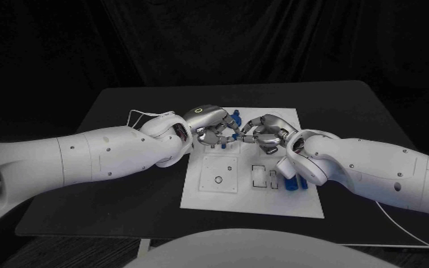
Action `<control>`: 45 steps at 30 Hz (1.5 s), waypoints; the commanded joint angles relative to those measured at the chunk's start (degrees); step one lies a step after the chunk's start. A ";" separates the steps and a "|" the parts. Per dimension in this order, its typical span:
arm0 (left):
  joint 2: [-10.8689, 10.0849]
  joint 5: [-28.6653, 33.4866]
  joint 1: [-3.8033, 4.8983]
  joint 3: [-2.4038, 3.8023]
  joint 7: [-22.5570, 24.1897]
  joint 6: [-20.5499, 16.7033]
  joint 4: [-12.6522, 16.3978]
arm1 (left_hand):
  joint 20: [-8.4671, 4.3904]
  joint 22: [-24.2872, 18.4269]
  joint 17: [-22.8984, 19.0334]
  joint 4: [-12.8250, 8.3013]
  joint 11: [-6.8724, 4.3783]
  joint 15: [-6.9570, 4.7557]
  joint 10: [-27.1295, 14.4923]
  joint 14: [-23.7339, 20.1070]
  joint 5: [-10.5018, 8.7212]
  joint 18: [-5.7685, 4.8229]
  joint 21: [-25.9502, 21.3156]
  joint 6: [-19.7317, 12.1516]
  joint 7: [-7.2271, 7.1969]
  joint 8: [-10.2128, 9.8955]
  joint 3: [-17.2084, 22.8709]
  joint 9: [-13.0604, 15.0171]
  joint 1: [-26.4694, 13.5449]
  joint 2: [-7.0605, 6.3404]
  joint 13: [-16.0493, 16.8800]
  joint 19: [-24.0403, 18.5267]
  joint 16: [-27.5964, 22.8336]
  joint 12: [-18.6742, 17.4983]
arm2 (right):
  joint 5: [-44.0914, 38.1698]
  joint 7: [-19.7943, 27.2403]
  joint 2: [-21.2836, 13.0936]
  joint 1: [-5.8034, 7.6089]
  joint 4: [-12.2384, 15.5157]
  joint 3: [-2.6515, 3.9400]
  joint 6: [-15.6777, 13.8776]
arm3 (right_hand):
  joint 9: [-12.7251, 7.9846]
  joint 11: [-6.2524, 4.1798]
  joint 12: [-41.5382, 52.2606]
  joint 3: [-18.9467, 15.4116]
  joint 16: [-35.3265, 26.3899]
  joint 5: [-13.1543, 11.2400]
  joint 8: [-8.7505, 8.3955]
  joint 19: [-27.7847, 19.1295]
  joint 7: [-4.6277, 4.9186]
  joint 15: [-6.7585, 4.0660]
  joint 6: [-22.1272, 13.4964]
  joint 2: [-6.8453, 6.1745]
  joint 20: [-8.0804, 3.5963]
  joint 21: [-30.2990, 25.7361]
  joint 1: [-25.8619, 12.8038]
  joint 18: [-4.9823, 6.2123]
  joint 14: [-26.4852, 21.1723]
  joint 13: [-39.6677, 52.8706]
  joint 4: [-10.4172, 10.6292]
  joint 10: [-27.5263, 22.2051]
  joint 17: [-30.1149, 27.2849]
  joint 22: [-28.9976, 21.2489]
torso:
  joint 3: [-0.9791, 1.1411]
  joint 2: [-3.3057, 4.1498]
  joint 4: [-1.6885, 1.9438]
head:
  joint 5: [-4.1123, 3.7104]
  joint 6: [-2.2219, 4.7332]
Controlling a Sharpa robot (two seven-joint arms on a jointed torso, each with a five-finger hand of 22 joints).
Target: Assemble the parts on the task board
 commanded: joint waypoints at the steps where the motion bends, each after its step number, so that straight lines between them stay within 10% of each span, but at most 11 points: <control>1: 0.05 0.19 0.00 -0.08 0.47 0.07 0.01 | 0.16 11.28 15.10 0.28 0.33 -0.14 -0.07 5.84 -0.83 -1.10 -0.20 -0.83 -0.01 -0.53 0.14 -0.24 -0.42 -0.09 3.10 0.34 0.15 -0.29 | 1.81 1.20 -0.01 -0.01 0.03 0.18 -1.60 | 1.91 -0.32 0.31 0.55 0.15 0.06 0.29 1.43 -0.61 -0.36 0.12 0.26 -0.37 -0.21 0.96 0.46 5.88 15.05 -0.14 5.95 15.10 12.62 | -0.03 -0.01 0.01 | -0.05 -0.01; 25: -1.42 5.65 0.00 -0.09 2.63 1.49 -1.82 | 1.22 10.43 15.10 3.83 1.37 0.95 -3.06 5.84 -6.19 -0.47 -3.39 -8.63 1.40 -1.36 -2.00 -2.43 -2.41 -0.07 -0.37 -1.56 0.15 -3.51 | 1.89 1.49 -0.66 -0.07 0.36 0.18 -0.96 | 2.73 0.10 0.31 2.99 0.15 -0.06 0.85 1.57 -0.03 -0.08 -0.34 0.41 -0.23 -0.08 1.70 0.40 5.88 15.05 -1.38 5.95 15.10 12.69 | 0.04 0.00 -0.01 | -0.07 -0.01; 29: -1.45 12.59 0.01 -0.09 6.09 5.89 -2.99 | 1.72 10.24 15.10 6.95 2.10 1.59 -4.16 5.84 -3.58 -0.35 -4.26 -8.62 1.70 -0.99 -2.62 -2.46 -5.03 1.92 -0.98 -2.25 0.15 -4.09 | -0.07 1.76 -0.79 -0.07 0.56 0.18 -0.35 | 2.76 0.13 0.31 3.17 0.15 -0.13 0.85 1.60 0.01 -0.06 -0.35 0.39 -0.21 -0.05 1.74 0.39 5.88 15.05 -1.46 5.95 15.10 12.70 | 0.04 0.00 -0.01 | -0.08 -0.01; 37: -1.38 24.56 0.05 -0.08 11.00 17.70 -5.79 | 1.62 10.65 15.10 8.02 1.39 1.25 -1.61 5.84 10.22 -0.56 -2.55 -4.27 0.60 3.32 -5.64 -0.93 -8.86 4.17 3.74 -1.78 0.15 0.44 | -5.86 2.98 -1.04 -0.07 1.27 0.18 0.63 | 2.82 0.23 0.31 3.61 0.15 -0.63 0.79 1.60 0.10 0.03 -0.36 0.28 -0.15 -0.06 1.73 0.40 5.88 15.05 -1.61 5.95 15.10 12.70 | 0.01 0.01 -0.08 | -0.20 -0.01; 45: -0.85 26.82 0.12 -0.08 12.26 23.53 -7.07 | 1.11 10.39 15.10 8.11 0.80 0.73 -1.89 5.84 13.45 -0.41 -3.10 -4.19 -0.27 7.33 -10.42 2.28 -14.83 5.96 4.19 -2.60 0.15 0.73 | -7.82 3.28 -0.98 -0.07 1.53 0.18 1.67 | 2.83 0.25 0.31 3.72 0.15 -0.70 0.76 1.56 0.13 0.04 -0.37 0.25 -0.13 -0.12 1.75 0.41 5.88 15.05 -1.66 5.95 15.10 12.68 | 0.04 0.07 -0.01 | -0.28 -0.01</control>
